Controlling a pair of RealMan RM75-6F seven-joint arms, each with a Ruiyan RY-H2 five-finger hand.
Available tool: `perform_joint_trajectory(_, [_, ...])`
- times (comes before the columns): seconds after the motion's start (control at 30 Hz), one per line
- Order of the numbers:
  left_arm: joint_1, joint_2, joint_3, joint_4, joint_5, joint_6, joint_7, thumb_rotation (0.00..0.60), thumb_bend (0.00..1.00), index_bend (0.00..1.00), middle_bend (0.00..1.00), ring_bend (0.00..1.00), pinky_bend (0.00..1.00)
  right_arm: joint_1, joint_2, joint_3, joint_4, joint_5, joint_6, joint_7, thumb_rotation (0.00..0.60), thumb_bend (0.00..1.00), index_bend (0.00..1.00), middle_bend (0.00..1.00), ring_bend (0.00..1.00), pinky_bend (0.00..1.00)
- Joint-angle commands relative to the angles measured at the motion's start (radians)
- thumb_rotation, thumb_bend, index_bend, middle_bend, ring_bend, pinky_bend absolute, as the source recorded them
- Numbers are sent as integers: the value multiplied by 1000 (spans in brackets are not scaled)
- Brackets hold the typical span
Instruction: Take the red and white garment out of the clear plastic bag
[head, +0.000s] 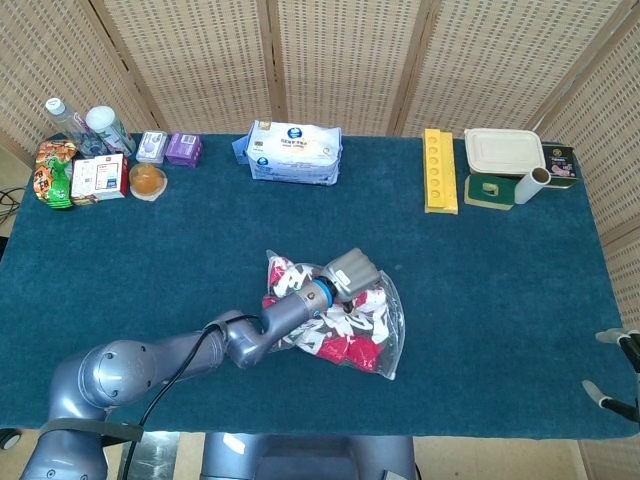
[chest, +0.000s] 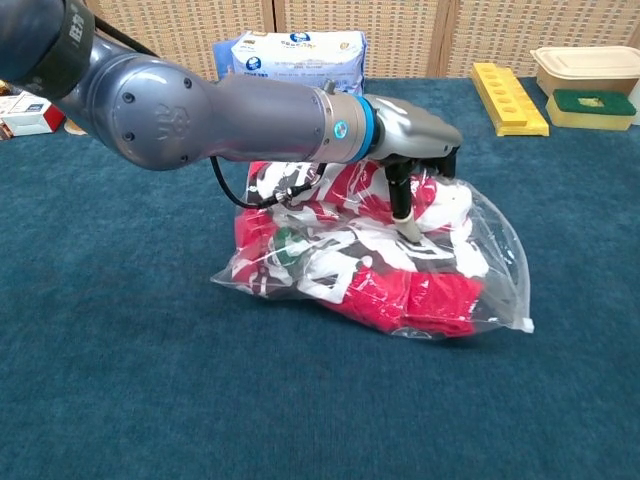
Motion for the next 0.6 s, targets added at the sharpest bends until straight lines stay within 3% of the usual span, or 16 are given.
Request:
perform_joint_trajectory(0.03, [90,4,-32,-24,132,171,-118,600,384,859,717,712,812,1,1,0,0,-5,1,1,600,164,349,328,328,327])
perform_joint_trajectory(0.1, [150,21,-22,-32,242,302,-221,600,391,868,731,719,814,5,1,1,-1,-13,0,2,600,164,349,328,328,329])
perform_joint_trajectory(0.23, [207,24,-13,11,364,448,-365,600,395,871,741,725,816,12,-2,2,-1,-29,-2,0,600,164,349,328,328,336])
perform_joint_trajectory(0.37, [262,-16,8,174,525,696,-529,600,395,872,744,725,815,24,-7,8,-3,-58,6,-4,600,164,349,328,329,344])
perform_joint_trajectory(0.6, [290,-103,43,443,648,895,-712,600,370,871,744,725,813,41,-13,25,6,-90,26,-7,600,165,349,335,355,384])
